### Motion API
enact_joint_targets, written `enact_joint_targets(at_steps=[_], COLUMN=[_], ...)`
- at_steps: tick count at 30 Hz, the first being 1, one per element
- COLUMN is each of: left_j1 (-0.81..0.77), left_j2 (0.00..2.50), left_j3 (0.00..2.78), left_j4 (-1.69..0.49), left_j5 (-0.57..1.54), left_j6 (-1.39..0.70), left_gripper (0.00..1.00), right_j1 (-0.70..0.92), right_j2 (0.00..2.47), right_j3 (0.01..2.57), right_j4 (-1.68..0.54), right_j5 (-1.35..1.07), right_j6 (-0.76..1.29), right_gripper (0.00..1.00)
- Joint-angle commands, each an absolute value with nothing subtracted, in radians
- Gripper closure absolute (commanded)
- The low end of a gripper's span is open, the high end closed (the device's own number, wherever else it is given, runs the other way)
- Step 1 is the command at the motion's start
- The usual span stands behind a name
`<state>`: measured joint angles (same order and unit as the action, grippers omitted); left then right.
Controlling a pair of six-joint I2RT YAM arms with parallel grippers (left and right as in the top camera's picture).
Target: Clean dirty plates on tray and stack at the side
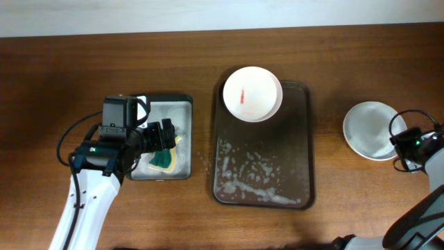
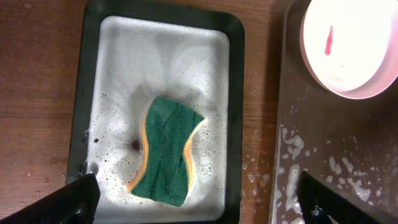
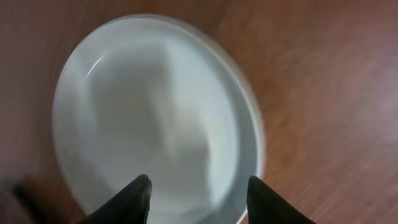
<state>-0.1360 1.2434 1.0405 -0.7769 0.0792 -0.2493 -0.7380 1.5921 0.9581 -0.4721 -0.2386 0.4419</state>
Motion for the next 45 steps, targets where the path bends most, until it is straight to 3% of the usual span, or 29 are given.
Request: enact_joint_targets(at_steps=[1,4,8,11,16,17,19,20,26,31,36,37,38,39,41,45], left_j1=[-0.133,-0.133,-0.133,-0.133,-0.133,-0.133,-0.133,-0.133,-0.133,-0.133,-0.133,-0.133,-0.133,-0.133,-0.133,-0.133], left_j2=[1.233,1.233,1.233,1.233,1.233,1.233,1.233,1.233,1.233,1.233,1.233,1.233,1.233,1.233,1.233,1.233], left_j3=[1.057,1.057,1.057,1.057,1.057,1.057,1.057,1.057,1.057,1.057,1.057,1.057,1.057,1.057,1.057,1.057], left_j4=[-0.775,-0.775,-0.775,-0.775,-0.775,-0.775,-0.775,-0.775,-0.775,-0.775,-0.775,-0.775,-0.775,-0.775,-0.775,-0.775], left_j5=[0.090,0.090,0.090,0.090,0.090,0.090,0.090,0.090,0.090,0.090,0.090,0.090,0.090,0.090,0.090,0.090], left_j6=[-0.230,-0.230,-0.230,-0.230,-0.230,-0.230,-0.230,-0.230,-0.230,-0.230,-0.230,-0.230,-0.230,-0.230,-0.230,-0.230], left_gripper=[0.01,0.01,0.01,0.01,0.01,0.01,0.01,0.01,0.01,0.01,0.01,0.00,0.01,0.01,0.01,0.01], right_j1=[-0.570,-0.242,0.115,0.179,0.168,0.169,0.168,0.168,0.171,0.171,0.171,0.171,0.171,0.171,0.171,0.169], right_j2=[1.481,1.445,1.581,1.750,1.953,1.977,1.987,1.984,1.749,1.523,1.537,1.538,1.537,1.531,1.479,1.326], right_j3=[1.054,1.065,1.065,1.065,1.065,1.065,1.065,1.065,1.066,1.065,0.954,0.922,0.913,0.918,0.963,1.068], right_j4=[-0.499,-0.492,-0.367,-0.182,0.017,0.031,0.019,0.009,-0.373,-0.828,-0.825,-0.802,-0.797,-0.797,-0.826,-0.927], right_j5=[-0.437,-0.430,-0.049,0.068,-0.013,-0.014,-0.015,-0.016,-0.023,-0.056,-0.072,-0.083,-0.104,-0.141,-0.222,-0.144], right_j6=[0.322,0.154,0.082,0.083,0.113,0.130,0.167,0.167,0.263,0.430,0.634,0.653,0.643,0.601,0.455,0.207], right_gripper=[0.48,0.47,0.44,0.45,0.51,0.53,0.86,0.96,0.96,0.96,0.96,0.94,0.64,0.57,0.54,0.54])
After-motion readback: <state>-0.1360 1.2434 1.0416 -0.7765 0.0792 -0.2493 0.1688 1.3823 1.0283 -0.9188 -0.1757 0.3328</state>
